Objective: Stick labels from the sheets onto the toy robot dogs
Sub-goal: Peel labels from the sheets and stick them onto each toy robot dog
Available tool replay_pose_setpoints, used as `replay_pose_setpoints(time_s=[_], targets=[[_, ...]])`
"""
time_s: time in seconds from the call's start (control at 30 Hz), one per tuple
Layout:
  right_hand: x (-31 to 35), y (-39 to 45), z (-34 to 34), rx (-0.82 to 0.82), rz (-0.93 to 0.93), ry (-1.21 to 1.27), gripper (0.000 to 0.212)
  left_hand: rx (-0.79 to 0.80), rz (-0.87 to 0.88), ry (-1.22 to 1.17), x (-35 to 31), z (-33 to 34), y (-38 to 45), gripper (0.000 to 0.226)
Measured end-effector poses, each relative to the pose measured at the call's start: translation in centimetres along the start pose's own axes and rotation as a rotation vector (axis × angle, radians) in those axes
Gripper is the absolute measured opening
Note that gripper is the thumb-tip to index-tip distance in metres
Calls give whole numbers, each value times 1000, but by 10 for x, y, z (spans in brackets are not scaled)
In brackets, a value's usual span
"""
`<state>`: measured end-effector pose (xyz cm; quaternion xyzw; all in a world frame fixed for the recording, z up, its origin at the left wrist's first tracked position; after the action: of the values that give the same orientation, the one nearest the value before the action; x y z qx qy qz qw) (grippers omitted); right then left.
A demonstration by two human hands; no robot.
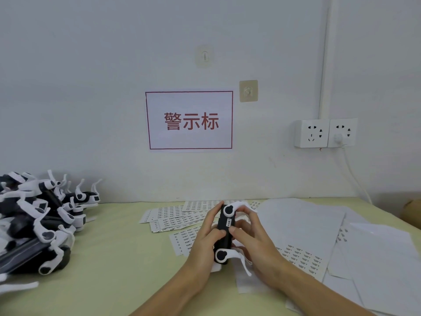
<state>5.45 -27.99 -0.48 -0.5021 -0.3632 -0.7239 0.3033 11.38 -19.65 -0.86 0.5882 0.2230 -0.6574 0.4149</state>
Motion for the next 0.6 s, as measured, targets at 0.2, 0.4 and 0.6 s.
replay_pose_setpoints(time_s=[0.2,0.4,0.6], targets=[[-2,2,-1,-3,-5,-14,37,-4,-6,-8,1,-1,1,62],[-1,2,0,7,-1,-35,33,2,8,-19,-1,1,1,62],[1,1,2,8,6,-49,27,5,-9,-16,2,1,1,62]])
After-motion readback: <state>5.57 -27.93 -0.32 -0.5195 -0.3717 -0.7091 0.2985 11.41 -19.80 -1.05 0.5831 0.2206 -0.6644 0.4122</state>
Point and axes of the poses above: each hand's wrist, its own y-axis towards the middle knuckle, its own z-axis out of the palm, x = y × z, the point moved 9 cm from there along y, towards the middle knuckle, and after that the axes turned 12 degrees about -x, right-handed, at the moved point
